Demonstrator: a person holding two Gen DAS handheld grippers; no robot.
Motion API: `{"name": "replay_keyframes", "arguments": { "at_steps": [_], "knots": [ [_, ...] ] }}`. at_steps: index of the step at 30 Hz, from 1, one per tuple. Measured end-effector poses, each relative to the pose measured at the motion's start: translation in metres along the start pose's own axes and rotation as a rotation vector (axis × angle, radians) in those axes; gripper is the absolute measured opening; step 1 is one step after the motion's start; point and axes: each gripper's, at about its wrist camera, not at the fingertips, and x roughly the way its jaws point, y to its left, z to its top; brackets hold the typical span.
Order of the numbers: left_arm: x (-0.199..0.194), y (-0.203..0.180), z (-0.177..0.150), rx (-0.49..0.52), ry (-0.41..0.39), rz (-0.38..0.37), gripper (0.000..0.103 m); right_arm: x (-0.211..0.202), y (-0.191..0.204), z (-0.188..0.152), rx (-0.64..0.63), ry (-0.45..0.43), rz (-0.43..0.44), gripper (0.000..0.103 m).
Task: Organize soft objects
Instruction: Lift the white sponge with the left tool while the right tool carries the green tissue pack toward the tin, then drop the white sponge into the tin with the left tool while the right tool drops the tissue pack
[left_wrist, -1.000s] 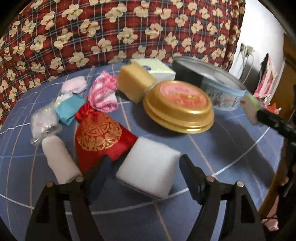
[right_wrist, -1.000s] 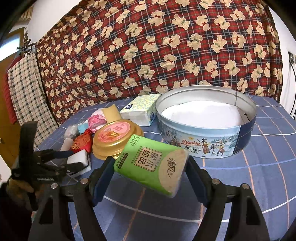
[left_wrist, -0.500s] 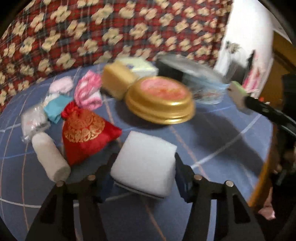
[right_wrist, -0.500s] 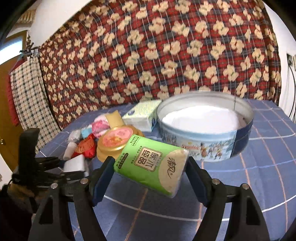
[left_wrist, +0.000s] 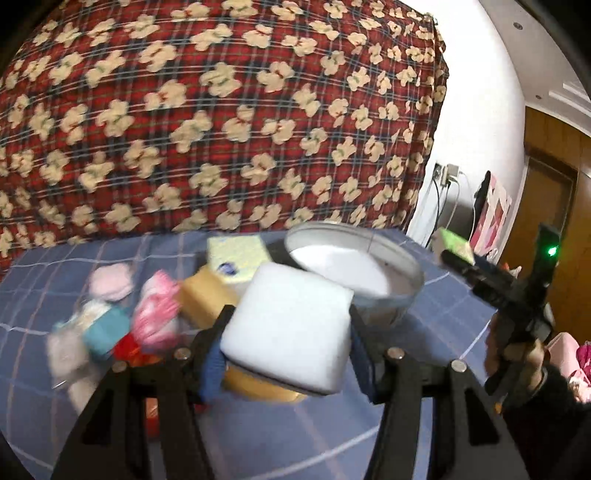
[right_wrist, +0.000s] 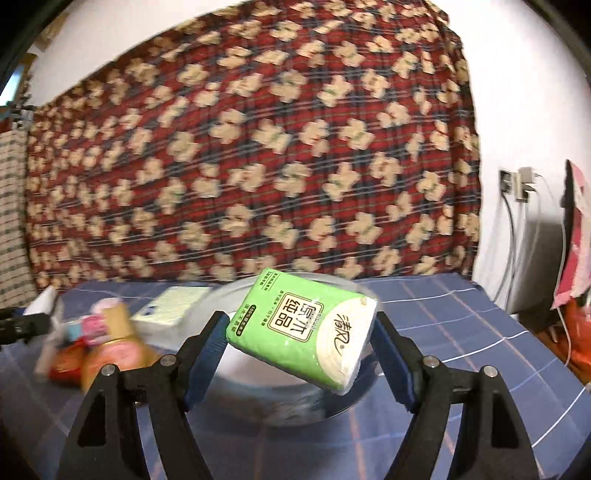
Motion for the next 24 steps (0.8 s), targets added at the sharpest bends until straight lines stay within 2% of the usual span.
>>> {"name": "replay_keyframes", "arguments": {
  "at_steps": [5,10,16,19,24],
  "knots": [
    [0.044,-0.036,0.022,-0.009,-0.035,-0.034,0.057,0.030,-0.020,0.009,0.009,-0.025,-0.085,0.079],
    [0.089,-0.071,0.041,0.004,-0.060,-0.045,0.057,0.060,-0.029,0.010,0.039,-0.010,-0.088,0.079],
    [0.151,-0.108,0.050,0.029,-0.025,-0.043,0.057,0.078,-0.043,-0.001,0.054,0.069,-0.088,0.079],
    [0.183,-0.112,0.049,-0.001,0.037,-0.040,0.057,0.084,-0.046,-0.001,0.059,0.084,-0.092,0.079],
    [0.199,-0.111,0.044,0.000,0.068,0.002,0.057,0.099,-0.045,-0.001,0.043,0.113,-0.074,0.080]
  ]
}}
